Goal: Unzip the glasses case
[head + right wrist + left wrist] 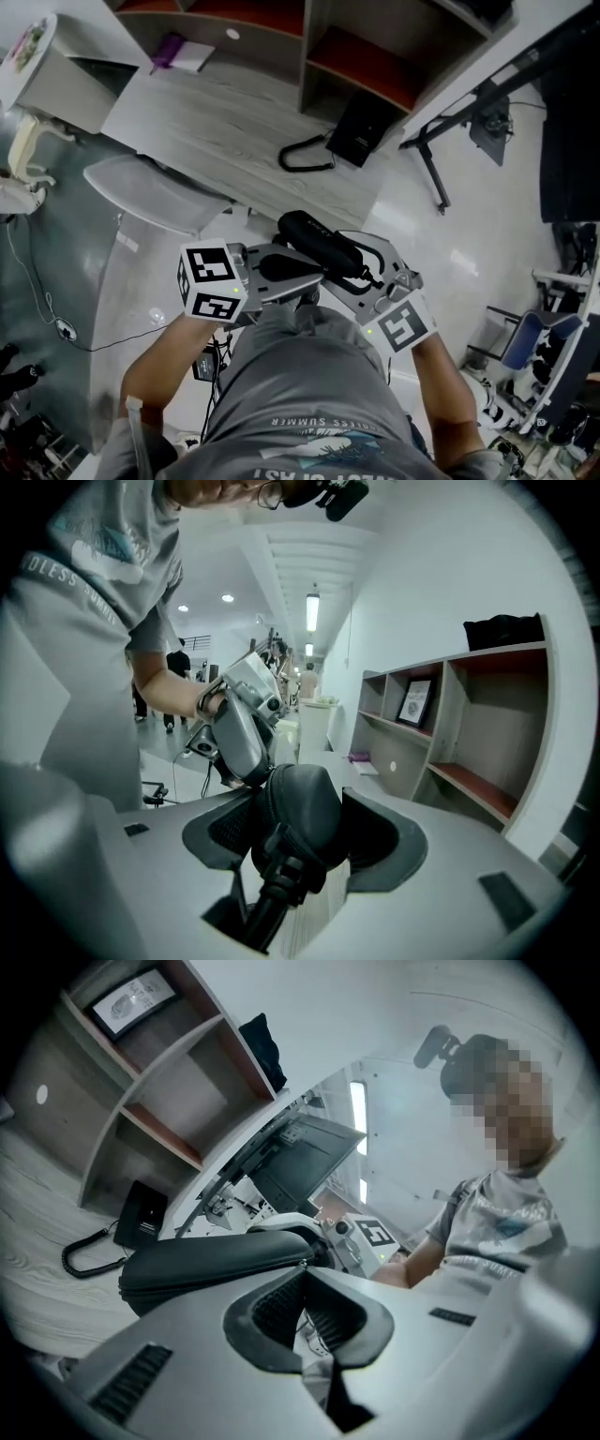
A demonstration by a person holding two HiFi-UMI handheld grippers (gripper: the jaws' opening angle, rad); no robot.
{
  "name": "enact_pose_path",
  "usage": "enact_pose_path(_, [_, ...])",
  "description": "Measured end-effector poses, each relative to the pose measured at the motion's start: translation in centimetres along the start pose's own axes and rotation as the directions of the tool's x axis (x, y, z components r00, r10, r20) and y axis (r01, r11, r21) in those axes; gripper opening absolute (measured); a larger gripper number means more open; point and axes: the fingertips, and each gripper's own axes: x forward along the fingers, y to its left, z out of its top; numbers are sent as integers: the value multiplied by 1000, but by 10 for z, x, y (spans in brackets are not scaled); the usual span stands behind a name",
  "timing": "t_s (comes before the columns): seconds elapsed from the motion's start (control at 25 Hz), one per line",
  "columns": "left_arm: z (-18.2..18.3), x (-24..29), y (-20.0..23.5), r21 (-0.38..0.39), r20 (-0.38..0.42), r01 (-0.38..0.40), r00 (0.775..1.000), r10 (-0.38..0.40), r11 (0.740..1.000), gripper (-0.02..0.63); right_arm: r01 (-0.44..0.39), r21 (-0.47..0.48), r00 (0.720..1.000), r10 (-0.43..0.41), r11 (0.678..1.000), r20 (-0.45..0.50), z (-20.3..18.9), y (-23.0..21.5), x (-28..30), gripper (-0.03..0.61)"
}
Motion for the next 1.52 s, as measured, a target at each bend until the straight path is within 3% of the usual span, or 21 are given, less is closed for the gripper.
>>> enact_pose_path(0.32, [-21,11,40,-22,-109,-9,994,7,1000,-2,-19,-104,997,10,994,-79,-35,-12,39,273])
enact_pose_path(0.6, [-32,18,104,-20,-170,-96,981,92,995,-2,-8,-117,990,-9,993,-141,-81,-43,83,272])
enact_pose_path(0.8, [-57,18,151,-2,-224,-179,959,174,984,0,-16,-194,977,-25,981,-211,-125,-52,115,273])
enact_pose_path(0.96, [-72,17,179,-41,-222,-204,956,190,978,0,-36,-276,965,-39,961,-260,-150,-57,135,273])
enact_pose_path(1.2, [-84,15,225,-98,-206,-261,950,237,960,0,-65,-440,949,-80,896,-305,-185,-74,161,273])
enact_pose_path(1.52, [-108,20,248,-105,-259,-256,940,222,961,2,-156,-643,949,-67,750,-308,-211,-71,173,288])
